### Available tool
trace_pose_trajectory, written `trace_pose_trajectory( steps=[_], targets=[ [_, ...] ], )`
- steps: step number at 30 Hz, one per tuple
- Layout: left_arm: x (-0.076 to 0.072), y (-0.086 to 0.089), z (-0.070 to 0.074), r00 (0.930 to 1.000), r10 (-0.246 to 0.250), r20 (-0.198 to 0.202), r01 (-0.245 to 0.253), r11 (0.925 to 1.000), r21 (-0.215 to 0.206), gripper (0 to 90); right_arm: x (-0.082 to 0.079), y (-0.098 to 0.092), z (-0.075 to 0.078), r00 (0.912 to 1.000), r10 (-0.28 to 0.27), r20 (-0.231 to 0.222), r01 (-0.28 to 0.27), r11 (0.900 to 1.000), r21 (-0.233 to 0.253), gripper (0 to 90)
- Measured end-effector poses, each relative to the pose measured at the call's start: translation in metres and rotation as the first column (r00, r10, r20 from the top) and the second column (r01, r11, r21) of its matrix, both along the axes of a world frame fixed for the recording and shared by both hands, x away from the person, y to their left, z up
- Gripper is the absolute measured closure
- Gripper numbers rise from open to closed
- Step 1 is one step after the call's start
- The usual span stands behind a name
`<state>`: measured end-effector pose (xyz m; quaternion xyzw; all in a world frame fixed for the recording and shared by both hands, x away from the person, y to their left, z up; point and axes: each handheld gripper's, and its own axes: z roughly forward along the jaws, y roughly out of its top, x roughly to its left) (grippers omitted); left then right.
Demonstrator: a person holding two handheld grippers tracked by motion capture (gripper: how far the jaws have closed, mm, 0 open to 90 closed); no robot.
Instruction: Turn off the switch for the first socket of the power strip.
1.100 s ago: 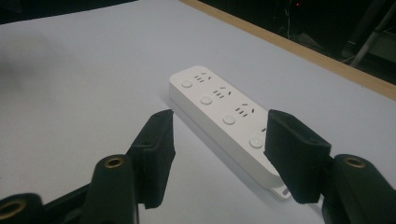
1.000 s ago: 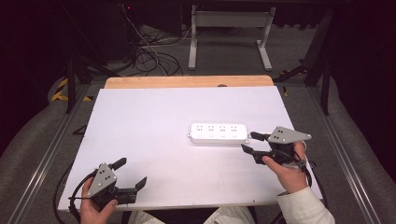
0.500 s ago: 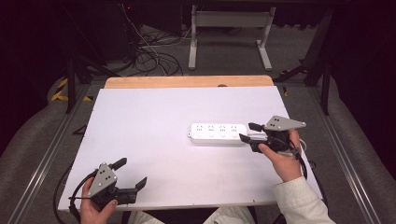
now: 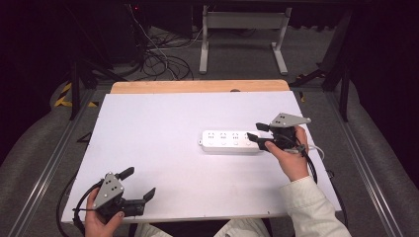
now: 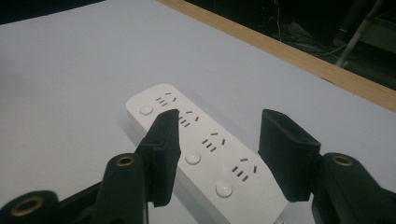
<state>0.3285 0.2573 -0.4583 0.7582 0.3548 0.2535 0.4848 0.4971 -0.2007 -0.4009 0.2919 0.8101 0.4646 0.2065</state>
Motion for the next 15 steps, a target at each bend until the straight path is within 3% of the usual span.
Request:
trace_pose_trajectory(
  steps=[7,13,15],
  targets=[
    [0.000,0.000,0.000,1.0000,-0.001,-0.001,0.001,1.0000,0.000,7.6,0.006,0.001,-0.003,0.9998,-0.016,-0.010,0.016,1.000,-0.014,52.2],
    [0.000,-0.001,0.000,1.0000,-0.002,-0.004,0.002,1.0000,0.004,7.6,0.011,0.004,-0.010,0.9962,0.004,-0.087,-0.005,1.000,-0.008,90.0],
    [0.000,-0.001,0.000,1.0000,-0.002,-0.004,0.002,1.0000,0.005,7.6,0.012,0.006,-0.012,0.9956,-0.003,-0.094,0.001,1.000,-0.028,90.0]
  ],
)
